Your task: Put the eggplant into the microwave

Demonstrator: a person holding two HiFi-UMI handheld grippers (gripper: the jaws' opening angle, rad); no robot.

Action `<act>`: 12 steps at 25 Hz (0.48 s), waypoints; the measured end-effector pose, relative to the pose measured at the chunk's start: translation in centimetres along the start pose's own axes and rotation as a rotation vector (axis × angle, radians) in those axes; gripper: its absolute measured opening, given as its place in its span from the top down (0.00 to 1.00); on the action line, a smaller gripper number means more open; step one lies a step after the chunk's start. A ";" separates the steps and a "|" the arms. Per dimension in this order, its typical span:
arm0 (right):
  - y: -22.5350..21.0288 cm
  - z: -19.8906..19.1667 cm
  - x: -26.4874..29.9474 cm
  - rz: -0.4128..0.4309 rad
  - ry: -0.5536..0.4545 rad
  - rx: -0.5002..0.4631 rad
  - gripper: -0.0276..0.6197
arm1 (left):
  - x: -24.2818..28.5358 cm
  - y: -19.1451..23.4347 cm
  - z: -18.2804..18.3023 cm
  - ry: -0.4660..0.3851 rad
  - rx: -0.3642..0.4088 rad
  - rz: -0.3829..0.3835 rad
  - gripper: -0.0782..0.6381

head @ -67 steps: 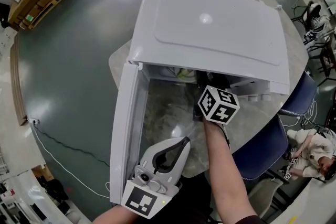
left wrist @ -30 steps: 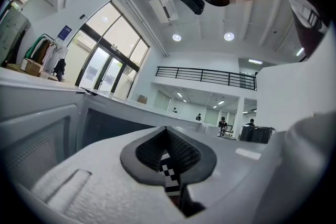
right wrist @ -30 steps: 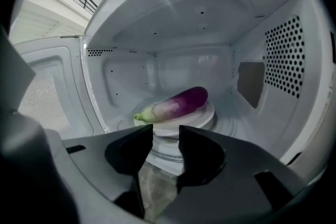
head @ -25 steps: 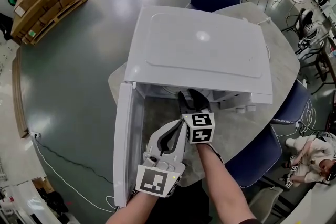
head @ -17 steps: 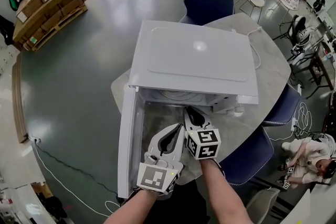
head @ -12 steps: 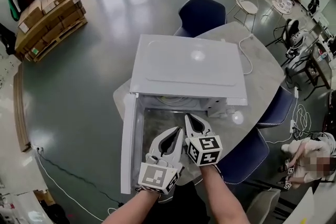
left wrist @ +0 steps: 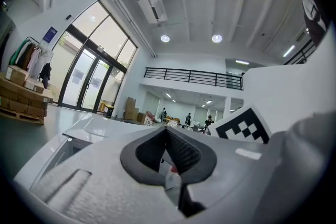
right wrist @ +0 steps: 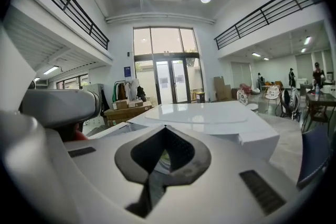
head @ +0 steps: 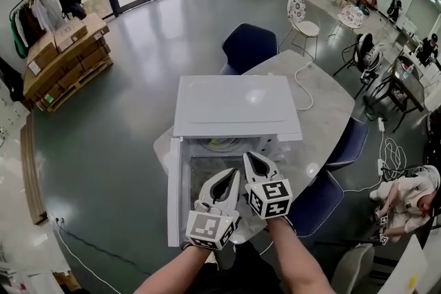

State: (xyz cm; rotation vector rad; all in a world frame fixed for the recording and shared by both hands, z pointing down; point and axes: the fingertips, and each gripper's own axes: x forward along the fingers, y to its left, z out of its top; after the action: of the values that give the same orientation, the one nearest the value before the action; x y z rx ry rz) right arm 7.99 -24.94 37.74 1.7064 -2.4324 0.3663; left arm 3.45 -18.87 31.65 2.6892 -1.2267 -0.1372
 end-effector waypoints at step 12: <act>2.7 1.7 -3.0 -0.014 -0.034 -0.069 0.96 | -2.3 -1.3 2.2 -0.053 0.039 -0.026 0.88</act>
State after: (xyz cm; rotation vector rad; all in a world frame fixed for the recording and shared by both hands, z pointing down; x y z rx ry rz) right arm 6.51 -21.81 35.03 1.7139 -2.4258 0.2504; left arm 2.52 -16.58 29.30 2.7524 -1.2215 -0.1917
